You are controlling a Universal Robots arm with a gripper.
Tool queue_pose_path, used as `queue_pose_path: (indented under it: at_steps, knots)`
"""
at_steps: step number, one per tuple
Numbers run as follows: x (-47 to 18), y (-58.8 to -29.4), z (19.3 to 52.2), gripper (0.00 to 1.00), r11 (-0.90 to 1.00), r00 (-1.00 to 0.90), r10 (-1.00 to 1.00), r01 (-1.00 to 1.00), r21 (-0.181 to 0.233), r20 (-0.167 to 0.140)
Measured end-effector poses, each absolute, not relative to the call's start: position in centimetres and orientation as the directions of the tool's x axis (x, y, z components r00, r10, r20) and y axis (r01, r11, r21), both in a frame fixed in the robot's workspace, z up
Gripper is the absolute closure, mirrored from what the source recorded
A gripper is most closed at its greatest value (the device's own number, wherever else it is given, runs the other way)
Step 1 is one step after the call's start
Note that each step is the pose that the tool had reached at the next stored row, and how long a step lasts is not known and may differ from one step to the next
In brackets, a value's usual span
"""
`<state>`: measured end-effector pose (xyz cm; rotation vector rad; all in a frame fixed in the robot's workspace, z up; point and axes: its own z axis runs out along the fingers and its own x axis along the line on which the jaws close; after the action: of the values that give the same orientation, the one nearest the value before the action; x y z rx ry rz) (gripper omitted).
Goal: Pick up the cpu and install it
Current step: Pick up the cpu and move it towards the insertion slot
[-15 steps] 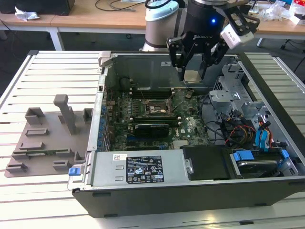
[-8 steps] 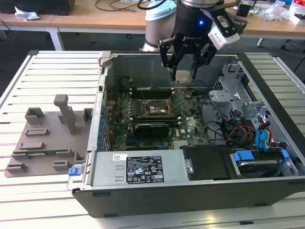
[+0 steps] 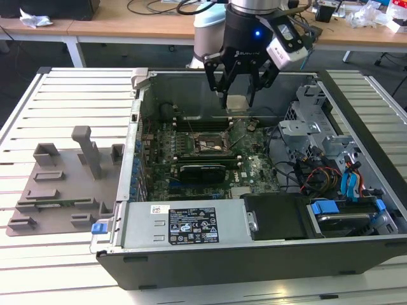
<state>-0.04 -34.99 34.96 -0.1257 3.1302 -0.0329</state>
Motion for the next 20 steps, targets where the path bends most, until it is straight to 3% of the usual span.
queue_pose_path:
  at_steps: [20]
  knots:
    - [-2.0,-33.2,31.9,0.45,0.997,-0.997,-0.080,-0.080,-0.021,-0.008]
